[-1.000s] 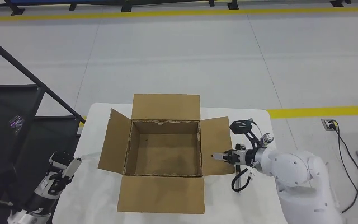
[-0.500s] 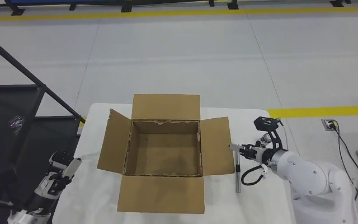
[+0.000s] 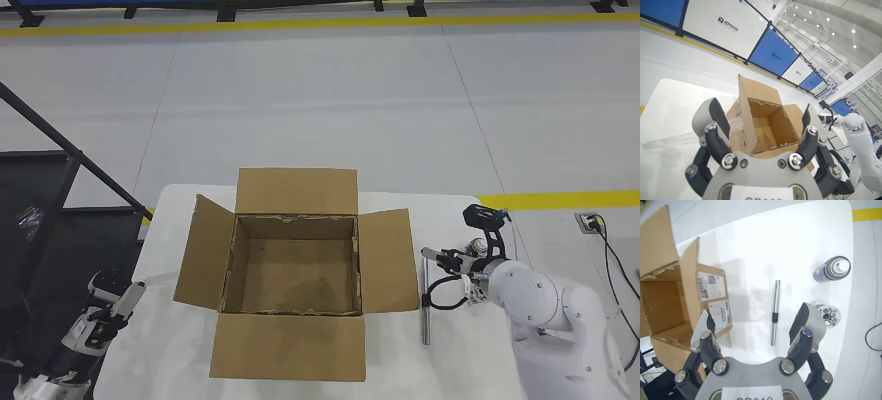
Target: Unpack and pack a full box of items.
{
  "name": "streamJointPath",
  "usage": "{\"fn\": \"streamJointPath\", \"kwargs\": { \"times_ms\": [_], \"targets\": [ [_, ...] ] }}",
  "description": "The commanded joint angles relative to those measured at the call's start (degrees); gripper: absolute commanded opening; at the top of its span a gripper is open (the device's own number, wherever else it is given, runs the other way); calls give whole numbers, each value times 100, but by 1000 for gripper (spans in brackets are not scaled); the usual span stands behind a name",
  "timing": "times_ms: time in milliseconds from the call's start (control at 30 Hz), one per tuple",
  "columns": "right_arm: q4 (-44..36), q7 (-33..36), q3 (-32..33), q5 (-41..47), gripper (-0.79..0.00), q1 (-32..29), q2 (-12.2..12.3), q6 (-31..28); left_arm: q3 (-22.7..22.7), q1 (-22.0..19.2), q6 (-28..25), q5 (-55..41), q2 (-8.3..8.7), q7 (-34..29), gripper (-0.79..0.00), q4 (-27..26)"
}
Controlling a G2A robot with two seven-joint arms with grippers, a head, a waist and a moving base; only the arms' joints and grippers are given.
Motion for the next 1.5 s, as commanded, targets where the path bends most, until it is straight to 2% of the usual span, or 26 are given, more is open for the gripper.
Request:
{"fn": "streamJointPath", "kwargs": {
  "times_ms": [0,100,300,333,400,433,467,500,533,567,967,1467],
  "targets": [
    [333,48,-110,-317,0,115,12,38,0,0,0,0,0,0,0,0],
    [684,190,-331,-852,0,241,40,-165,0,0,0,0,0,0,0,0],
    [844,524,-543,-1137,0,229,59,-385,0,0,0,0,0,0,0,0],
    [880,578,-592,-1175,-28,239,57,-392,0,0,0,0,0,0,0,0],
    [954,633,-689,-1225,-197,264,50,-398,0,0,0,0,0,0,0,0],
    [1000,658,-740,-1246,-240,276,45,-404,0,0,0,0,0,0,0,0],
    [1037,659,-788,-1254,-249,288,38,-388,0,0,0,0,0,0,0,0],
    [1073,667,-841,-1216,-299,294,30,-408,0,0,0,0,0,0,0,0],
    [1105,657,-884,-1184,-394,299,23,-434,0,0,0,0,0,0,0,0],
    [1142,649,-932,-1142,-406,297,16,-480,0,0,0,0,0,0,0,0],
    [2103,443,-1371,-1241,-409,617,-75,-303,0,0,0,0,0,0,0,0],
    [2521,392,-1624,-1041,-428,757,-156,-384,0,0,0,0,0,0,0,0]
  ]
}}
